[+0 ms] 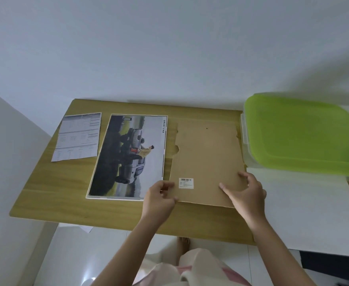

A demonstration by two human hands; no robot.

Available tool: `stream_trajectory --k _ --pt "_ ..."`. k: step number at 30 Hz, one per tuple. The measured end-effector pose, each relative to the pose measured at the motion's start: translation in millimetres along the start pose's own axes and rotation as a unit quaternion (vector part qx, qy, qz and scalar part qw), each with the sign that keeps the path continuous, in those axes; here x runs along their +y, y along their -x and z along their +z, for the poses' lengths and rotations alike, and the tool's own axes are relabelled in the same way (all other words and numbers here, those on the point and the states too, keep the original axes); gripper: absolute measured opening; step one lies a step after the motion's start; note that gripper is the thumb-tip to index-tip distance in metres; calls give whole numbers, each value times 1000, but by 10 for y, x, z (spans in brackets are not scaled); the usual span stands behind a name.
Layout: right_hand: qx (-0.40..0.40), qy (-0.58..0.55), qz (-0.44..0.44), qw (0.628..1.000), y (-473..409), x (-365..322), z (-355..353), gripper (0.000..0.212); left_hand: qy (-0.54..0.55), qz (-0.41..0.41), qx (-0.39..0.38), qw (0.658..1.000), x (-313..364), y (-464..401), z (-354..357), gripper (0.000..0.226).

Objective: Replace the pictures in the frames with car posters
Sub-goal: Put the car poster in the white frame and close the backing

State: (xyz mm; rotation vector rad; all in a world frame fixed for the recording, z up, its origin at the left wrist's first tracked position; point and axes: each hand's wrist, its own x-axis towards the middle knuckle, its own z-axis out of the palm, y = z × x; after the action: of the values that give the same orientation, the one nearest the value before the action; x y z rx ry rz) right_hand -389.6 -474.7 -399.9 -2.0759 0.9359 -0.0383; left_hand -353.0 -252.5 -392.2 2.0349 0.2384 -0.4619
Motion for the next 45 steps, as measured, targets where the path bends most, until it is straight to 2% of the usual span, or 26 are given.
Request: stream_trajectory --k 8,18,23,31,37,45 --pt "24 -52 -60 997 239 -292 240 68 36 33 35 998 29 39 -470 38" --pt "-99 -44 -150 983 458 -862 897 60 101 -27 152 983 -348 87 -1282 42" --pt "-139 -43 -158 977 498 -1060 1163 59 107 -53 186 975 -490 -21 -1548 41" --pt "-166 -30 -124 978 465 -1128 1401 59 55 -65 183 979 -617 -308 -1718 40" --pt "-169 -11 -131 977 460 -1093 1479 56 -5 -77 183 980 -732 -429 -1731 41" --pt "-179 26 -161 970 412 -927 1556 59 -94 -40 179 979 -846 -485 -1672 37"
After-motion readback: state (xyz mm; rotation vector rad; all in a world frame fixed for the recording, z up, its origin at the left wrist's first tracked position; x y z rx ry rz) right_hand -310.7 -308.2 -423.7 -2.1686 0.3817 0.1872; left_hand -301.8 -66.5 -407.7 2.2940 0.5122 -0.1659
